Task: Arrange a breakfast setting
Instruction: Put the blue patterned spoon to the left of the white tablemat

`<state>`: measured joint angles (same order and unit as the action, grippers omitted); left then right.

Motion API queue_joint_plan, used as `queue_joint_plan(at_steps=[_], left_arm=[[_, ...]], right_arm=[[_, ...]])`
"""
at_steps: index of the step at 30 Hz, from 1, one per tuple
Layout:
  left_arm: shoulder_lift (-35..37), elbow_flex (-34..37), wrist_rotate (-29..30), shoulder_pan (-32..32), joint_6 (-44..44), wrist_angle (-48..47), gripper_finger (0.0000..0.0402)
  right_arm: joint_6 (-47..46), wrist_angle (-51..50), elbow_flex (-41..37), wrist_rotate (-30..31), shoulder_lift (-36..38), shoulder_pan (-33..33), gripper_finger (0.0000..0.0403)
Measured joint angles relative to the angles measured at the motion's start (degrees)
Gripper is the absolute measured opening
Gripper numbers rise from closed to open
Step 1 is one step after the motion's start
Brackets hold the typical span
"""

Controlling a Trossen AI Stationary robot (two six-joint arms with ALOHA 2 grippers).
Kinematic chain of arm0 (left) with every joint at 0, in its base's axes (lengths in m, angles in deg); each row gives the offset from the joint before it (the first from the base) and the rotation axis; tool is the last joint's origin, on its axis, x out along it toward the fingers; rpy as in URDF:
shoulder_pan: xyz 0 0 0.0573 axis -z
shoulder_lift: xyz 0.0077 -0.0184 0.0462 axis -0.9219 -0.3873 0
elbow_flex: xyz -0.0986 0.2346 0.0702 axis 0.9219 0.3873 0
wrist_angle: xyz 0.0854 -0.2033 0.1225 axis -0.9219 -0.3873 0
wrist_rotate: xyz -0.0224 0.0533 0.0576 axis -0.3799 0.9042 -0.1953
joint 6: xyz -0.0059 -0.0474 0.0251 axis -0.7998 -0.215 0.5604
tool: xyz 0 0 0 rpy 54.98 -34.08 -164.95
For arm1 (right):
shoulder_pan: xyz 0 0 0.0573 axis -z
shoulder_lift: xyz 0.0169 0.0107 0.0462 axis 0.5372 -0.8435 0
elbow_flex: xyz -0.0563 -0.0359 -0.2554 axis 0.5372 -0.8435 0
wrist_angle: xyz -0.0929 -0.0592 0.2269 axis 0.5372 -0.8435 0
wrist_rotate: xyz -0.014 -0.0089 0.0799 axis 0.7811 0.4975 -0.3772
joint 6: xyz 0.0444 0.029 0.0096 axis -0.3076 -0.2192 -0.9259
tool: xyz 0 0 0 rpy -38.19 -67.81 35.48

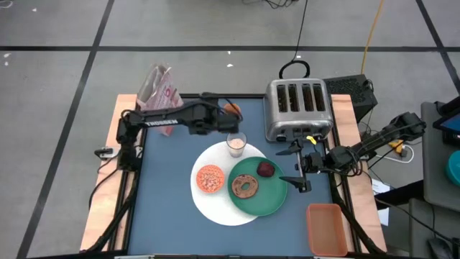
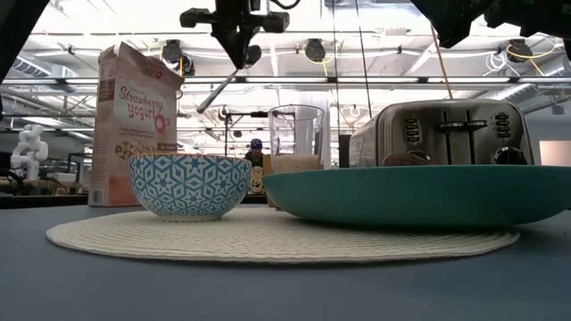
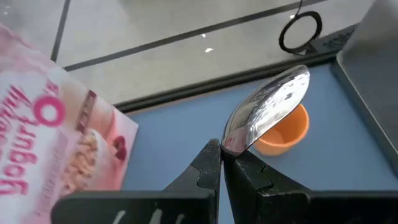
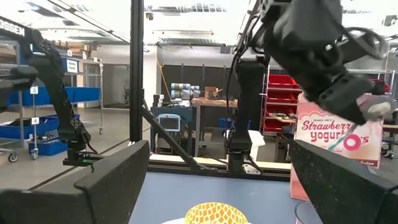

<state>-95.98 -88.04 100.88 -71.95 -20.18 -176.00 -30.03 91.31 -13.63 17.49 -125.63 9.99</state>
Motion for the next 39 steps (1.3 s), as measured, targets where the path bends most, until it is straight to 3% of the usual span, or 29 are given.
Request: queue_joint_plan(at_steps=[9, 17, 23, 32, 39], left_arm=[[0.84, 10.12, -2.91, 4.34, -6.71, 0.22, 0.0019], [15.34, 25.91, -3.52, 9.66, -18.89, 0.03, 0.0019], [24.45, 38.97, -7.72, 19.13, -29.74, 2.85, 0.0019], [26.76, 52.73, -8.95, 34.25, -53.07, 8.69, 0.0019], [26.73, 58.93, -13.58, 36.65, -54.74, 19.9, 0.0019]], right_arm=[[-2.13, -0.29, 0.0, -0.02, 0.0, 0.0, 0.0384], [-1.46, -0.33, 0.0, -0.02, 0.0, 0.02, 0.0384], [-1.27, -0.31, 0.0, 0.0, 0.0, 0.01, 0.0384], [-1.27, -0.31, 0.0, 0.02, 0.0, 0.01, 0.0384], [-1.25, -0.31, 0.0, 0.02, 0.0, 0.02, 0.0384]])
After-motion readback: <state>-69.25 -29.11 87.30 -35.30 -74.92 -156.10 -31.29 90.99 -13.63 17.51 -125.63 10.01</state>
